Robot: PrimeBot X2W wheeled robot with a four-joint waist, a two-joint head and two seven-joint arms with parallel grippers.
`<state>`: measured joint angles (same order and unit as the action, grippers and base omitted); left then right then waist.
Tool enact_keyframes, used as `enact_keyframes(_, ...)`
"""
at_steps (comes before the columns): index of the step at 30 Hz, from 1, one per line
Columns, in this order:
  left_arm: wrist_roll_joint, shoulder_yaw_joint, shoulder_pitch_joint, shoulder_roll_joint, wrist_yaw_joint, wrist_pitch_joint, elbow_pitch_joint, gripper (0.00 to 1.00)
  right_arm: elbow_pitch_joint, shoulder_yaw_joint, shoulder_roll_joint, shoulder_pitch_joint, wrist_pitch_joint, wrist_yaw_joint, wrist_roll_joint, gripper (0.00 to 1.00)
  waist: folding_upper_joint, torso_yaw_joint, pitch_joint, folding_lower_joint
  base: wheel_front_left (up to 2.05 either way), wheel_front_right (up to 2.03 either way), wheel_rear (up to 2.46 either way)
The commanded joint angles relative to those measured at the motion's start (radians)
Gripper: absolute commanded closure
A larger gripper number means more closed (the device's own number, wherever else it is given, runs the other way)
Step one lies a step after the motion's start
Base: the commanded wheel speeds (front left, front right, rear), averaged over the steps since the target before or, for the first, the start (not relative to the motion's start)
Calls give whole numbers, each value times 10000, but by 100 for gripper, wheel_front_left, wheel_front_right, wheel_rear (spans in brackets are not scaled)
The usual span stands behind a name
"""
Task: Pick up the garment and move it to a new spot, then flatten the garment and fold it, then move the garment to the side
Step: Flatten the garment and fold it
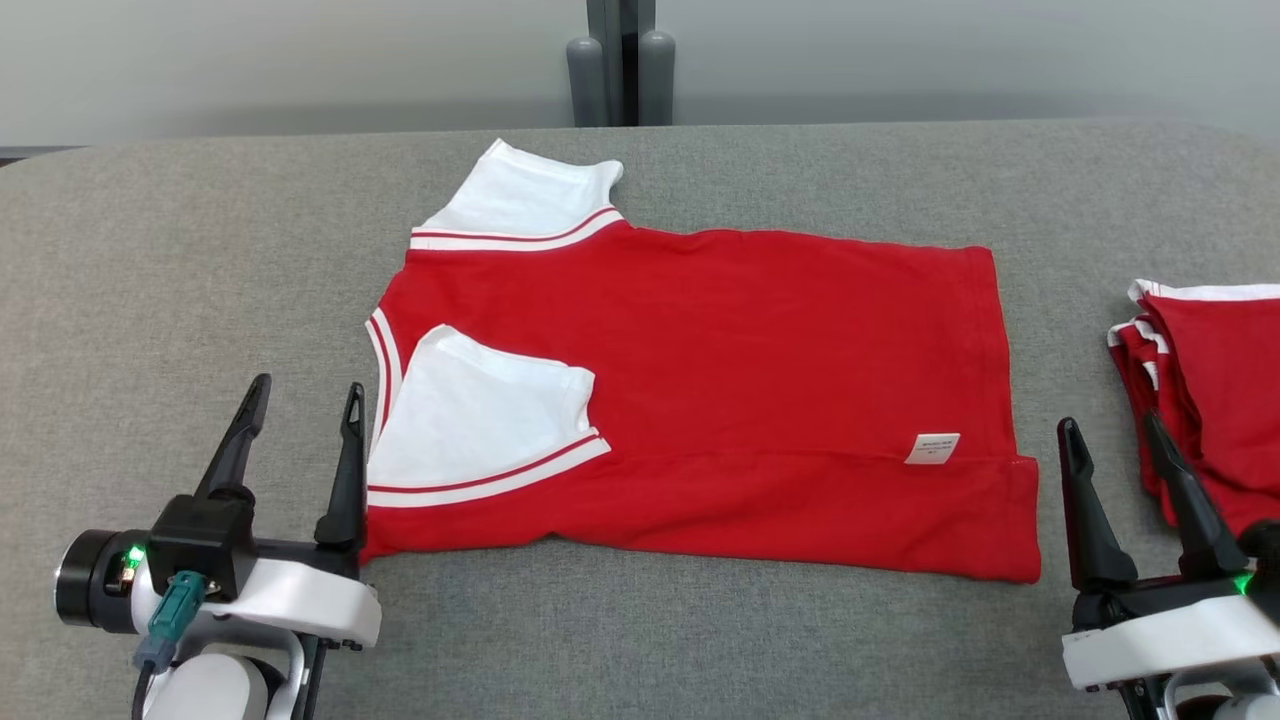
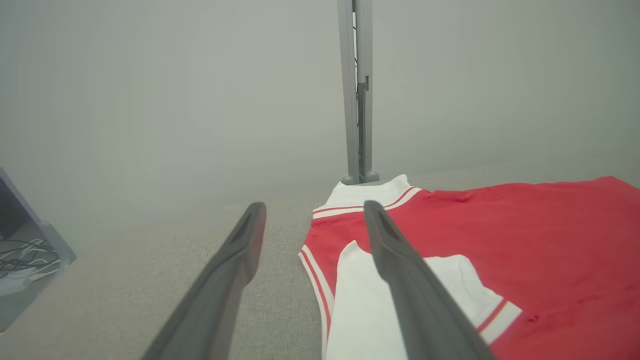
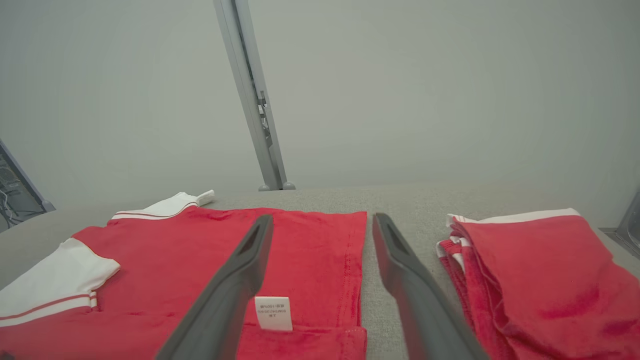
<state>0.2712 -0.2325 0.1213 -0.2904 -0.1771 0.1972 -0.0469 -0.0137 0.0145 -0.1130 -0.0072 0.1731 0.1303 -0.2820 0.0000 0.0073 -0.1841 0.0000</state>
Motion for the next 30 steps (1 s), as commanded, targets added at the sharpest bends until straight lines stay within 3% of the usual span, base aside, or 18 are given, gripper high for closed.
enact_keyframes(1,-72,-27,157,-47,27,-77,-56,0,65,-13,-14,12,-51,11,-52,0,0,-57,-95,0,0,0,0)
enact_keyframes(13,232,-370,271,-164,417,-753,-1259,0,1385,-344,182,64,-57,11,-333,0,0,-446,-1090,0,0,0,0)
enact_keyframes(27,1431,-49,113,33,438,-2217,-2066,0,3237,-1304,288,-714,-361,17,-1026,0,0,-500,-1737,0,0,0,0)
enact_keyframes(28,1546,-17,102,78,436,-2319,-2090,0,3300,-1371,276,-758,-444,17,-1107,14,0,-501,-1746,0,0,0,0)
enact_keyframes(29,1623,-13,92,86,444,-2438,-2100,22,3347,-1414,268,-798,-457,17,-1158,56,0,-503,-1751,0,0,0,0)
enact_keyframes(30,1723,-18,83,92,473,-2564,-2109,57,3364,-1453,257,-815,-454,17,-1181,85,0,-507,-1751,0,0,0,0)
